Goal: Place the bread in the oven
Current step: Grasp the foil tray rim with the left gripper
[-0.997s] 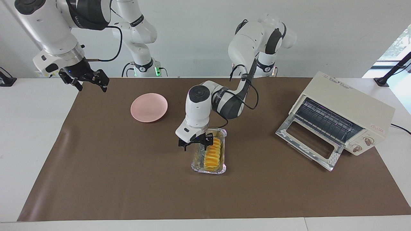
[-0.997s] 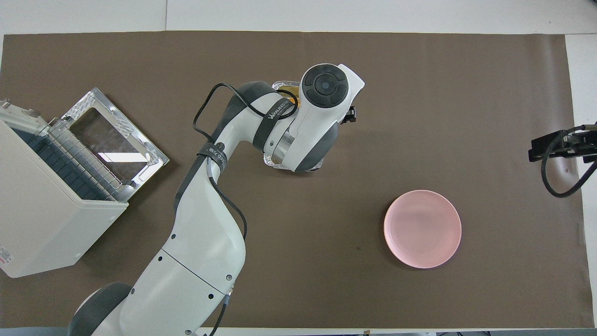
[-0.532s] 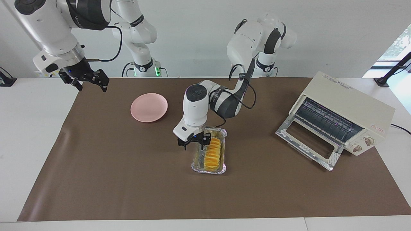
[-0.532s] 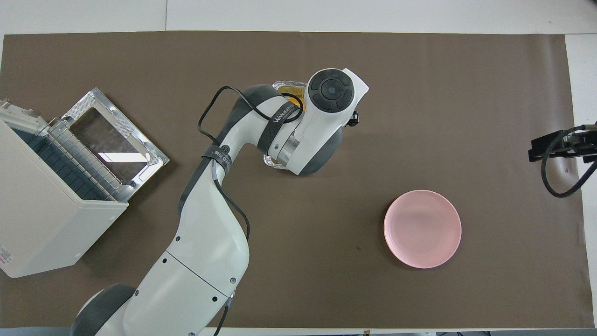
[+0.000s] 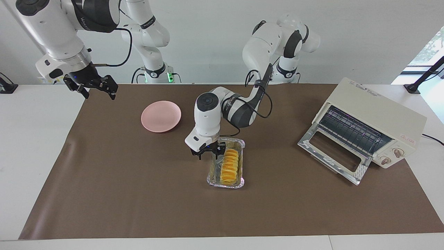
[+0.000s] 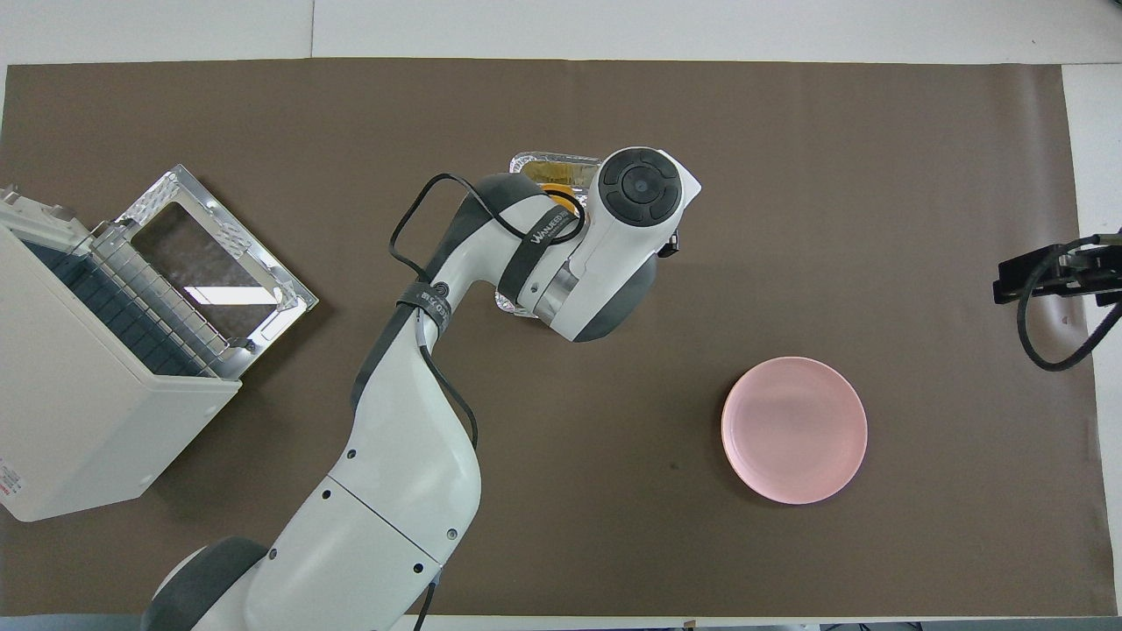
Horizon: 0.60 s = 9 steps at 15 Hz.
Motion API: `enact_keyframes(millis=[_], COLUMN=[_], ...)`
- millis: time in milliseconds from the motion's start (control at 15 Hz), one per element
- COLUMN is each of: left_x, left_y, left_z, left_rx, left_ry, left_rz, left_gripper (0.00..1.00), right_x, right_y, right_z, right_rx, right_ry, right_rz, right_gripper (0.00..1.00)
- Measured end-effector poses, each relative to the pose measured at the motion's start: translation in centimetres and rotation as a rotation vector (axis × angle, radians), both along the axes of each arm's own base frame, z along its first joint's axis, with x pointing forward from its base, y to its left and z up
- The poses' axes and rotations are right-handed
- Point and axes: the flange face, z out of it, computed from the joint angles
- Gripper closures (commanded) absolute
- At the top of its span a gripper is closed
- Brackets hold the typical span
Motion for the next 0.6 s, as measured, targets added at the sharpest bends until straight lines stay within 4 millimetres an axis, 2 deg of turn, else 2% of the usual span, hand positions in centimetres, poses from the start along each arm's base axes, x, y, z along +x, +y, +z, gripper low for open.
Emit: enact_keyframes(millis=[66, 133, 598], left_x=[-0.2, -0.2, 0.7], left_y=[-0.1, -0.1, 2.2], left_z=[-0.1, -0.1, 0.2], left_rx=[0.002, 0.006, 0.074], left_ry=[0.002, 0.006, 0.041], left_rz=[-0.002, -0.003, 0.036], left_gripper=[0.92, 1.00, 1.00], right_x=[0.0, 0.0, 0.0], right_y=[0.0, 0.0, 0.0], right_z=[0.0, 0.0, 0.0], right_rx=[0.000, 0.000, 0.000], right_ry=[0.000, 0.000, 0.000], right_rz=[0.000, 0.000, 0.000], right_gripper=[0.00, 0.00, 0.00])
